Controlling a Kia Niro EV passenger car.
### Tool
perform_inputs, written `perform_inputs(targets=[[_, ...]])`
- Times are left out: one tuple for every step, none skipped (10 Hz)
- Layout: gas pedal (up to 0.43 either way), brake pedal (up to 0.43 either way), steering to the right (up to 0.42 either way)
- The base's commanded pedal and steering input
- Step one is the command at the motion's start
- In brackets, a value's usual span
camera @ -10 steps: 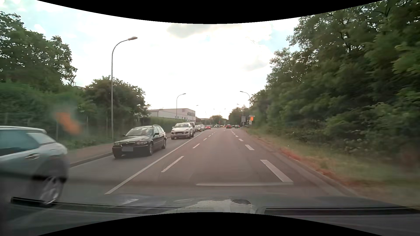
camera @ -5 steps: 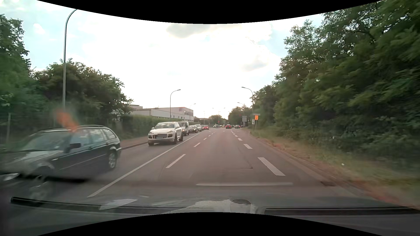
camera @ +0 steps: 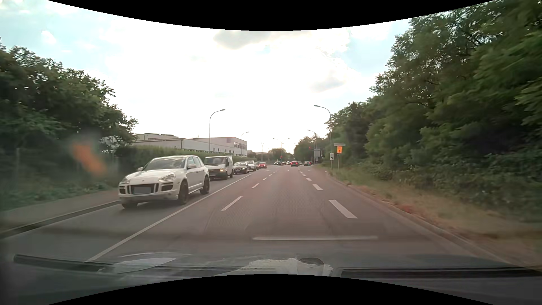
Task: Follow the waypoints while adhering to traffic rules and regulations
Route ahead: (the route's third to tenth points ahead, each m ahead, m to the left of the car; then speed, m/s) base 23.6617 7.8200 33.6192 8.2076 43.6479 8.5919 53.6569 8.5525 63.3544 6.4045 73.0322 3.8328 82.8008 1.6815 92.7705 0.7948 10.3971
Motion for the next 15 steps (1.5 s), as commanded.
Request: perform_inputs(targets=[[0.000,0.055,0.001],[0.000,0.061,0.001],[0.000,0.061,0.001],[0.000,0.067,0.001],[0.000,0.061,0.000],[0.000,0.061,0.000],[0.000,0.067,0.001],[0.000,0.061,0.000],[0.000,0.061,0.000],[0.000,0.067,0.000],[0.000,0.067,0.000],[0.000,0.067,0.000],[0.000,0.067,0.000],[0.000,0.067,0.000],[0.000,0.067,0.000]])
